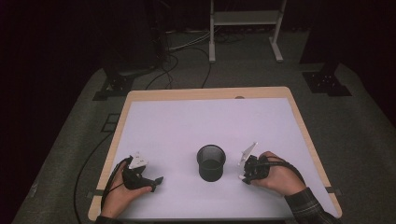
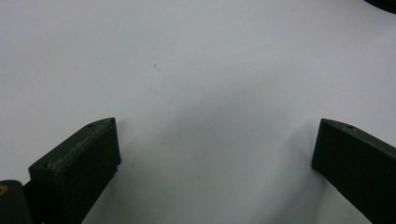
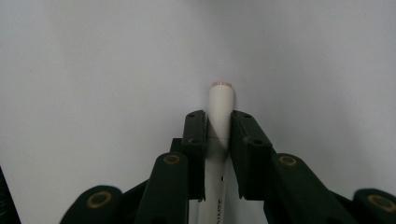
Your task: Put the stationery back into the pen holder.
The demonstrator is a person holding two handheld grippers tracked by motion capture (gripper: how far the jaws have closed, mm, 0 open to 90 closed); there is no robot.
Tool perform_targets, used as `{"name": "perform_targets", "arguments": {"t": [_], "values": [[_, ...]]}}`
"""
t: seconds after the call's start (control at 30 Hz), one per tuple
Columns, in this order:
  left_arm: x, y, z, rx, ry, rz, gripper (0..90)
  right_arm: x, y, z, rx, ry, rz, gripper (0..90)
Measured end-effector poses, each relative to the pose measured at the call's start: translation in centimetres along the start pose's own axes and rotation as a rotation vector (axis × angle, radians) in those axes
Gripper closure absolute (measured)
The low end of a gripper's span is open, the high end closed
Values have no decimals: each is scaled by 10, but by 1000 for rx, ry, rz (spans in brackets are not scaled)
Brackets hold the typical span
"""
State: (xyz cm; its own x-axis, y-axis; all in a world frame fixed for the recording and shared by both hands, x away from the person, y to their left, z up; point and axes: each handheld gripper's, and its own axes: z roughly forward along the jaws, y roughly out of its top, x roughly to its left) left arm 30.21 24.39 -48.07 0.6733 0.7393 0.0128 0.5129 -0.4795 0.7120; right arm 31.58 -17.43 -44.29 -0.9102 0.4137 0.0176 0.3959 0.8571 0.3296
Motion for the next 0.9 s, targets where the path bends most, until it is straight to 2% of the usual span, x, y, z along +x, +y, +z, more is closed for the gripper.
{"name": "perform_targets", "arguments": {"t": [0.27, 0.37, 0.5, 0.77, 0.9], "values": [[0, 0, 0, 0, 0, 1, 1, -2, 3, 1, 27, 14, 30, 779], [0, 0, 0, 0, 0, 1, 1, -2, 2, 0, 12, 12, 31, 779], [0, 0, 0, 0, 0, 0, 1, -4, -4, -3, -18, 17, 59, 779], [0, 0, 0, 0, 0, 0, 1, -10, -14, -22, -164, 27, 120, 779], [0, 0, 0, 0, 0, 0, 1, -15, -18, -33, -257, 11, 159, 779]]}}
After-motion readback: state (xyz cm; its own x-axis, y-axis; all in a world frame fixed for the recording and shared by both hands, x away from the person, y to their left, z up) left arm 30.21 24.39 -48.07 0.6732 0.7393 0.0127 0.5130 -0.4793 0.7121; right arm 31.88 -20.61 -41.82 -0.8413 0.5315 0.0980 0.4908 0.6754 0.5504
